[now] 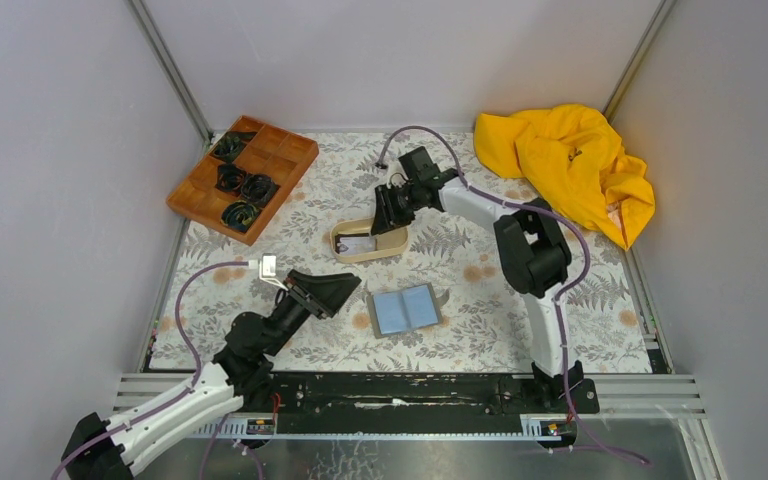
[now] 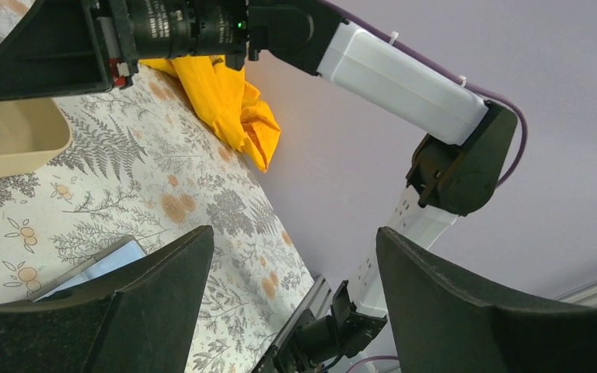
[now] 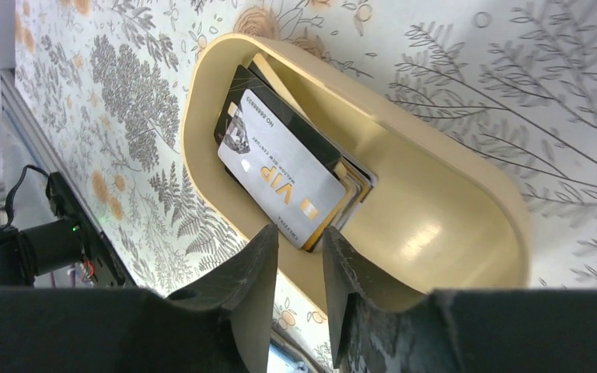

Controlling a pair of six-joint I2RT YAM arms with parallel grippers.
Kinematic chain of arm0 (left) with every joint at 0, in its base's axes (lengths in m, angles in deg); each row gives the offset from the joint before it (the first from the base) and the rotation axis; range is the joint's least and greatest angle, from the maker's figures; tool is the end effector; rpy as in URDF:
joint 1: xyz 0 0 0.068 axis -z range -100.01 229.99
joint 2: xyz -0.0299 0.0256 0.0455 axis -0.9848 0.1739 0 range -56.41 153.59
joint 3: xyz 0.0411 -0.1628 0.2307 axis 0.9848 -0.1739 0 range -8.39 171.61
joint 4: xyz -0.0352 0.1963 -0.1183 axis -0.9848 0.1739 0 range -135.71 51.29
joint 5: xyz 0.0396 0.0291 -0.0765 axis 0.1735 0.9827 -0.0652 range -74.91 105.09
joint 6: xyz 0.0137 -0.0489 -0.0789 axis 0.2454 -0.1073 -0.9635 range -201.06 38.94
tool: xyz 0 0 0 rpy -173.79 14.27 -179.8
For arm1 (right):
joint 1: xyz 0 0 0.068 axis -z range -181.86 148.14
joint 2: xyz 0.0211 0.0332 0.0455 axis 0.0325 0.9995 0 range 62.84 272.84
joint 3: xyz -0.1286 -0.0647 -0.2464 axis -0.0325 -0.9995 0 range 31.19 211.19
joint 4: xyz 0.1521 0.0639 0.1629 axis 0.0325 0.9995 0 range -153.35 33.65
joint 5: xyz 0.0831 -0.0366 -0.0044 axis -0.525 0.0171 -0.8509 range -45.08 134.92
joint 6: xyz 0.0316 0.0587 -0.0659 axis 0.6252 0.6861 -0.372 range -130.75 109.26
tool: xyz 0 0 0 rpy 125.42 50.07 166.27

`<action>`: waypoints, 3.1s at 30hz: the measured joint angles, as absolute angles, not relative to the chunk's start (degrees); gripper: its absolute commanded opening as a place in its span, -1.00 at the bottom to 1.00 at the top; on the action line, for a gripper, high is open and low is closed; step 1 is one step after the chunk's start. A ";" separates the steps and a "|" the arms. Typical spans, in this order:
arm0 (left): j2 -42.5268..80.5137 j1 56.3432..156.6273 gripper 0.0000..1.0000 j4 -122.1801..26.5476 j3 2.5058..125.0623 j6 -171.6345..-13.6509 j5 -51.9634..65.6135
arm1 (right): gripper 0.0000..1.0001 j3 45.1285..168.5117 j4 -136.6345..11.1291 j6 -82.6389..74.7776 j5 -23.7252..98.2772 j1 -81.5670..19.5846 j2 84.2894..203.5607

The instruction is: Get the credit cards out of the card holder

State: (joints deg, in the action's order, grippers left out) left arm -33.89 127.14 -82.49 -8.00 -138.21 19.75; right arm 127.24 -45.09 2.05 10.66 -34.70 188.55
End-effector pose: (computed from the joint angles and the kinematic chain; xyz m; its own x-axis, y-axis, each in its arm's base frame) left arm 0.0986 -0.0961 0.2349 -0.4758 -0.7184 -0.5075 0.5118 0.2432 -0.8240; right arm 0.3885 0.3073 0.1783 -0.7775 -0.2840 -0.5611 -0.6081 0.5668 0.5558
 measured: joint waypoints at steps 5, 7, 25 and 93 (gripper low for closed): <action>-31.05 127.14 0.61 -85.09 -8.02 -137.66 18.24 | -0.42 121.55 -45.94 1.77 14.15 -33.28 182.85; -28.91 127.14 0.36 -86.64 -8.00 -136.92 17.37 | -0.66 116.64 -47.29 2.18 15.79 -32.65 178.81; 21.76 135.14 -1.00 -113.13 -8.02 -136.50 15.95 | -0.88 61.56 -67.77 13.31 21.87 -33.22 133.41; 51.42 134.31 -1.00 -135.27 -8.07 -142.27 14.97 | -0.22 56.42 -76.56 17.46 26.70 -40.50 140.38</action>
State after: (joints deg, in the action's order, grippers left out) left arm 51.42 134.31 -135.27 -8.07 -142.27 14.97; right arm 56.42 -76.56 17.46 26.70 -40.50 140.38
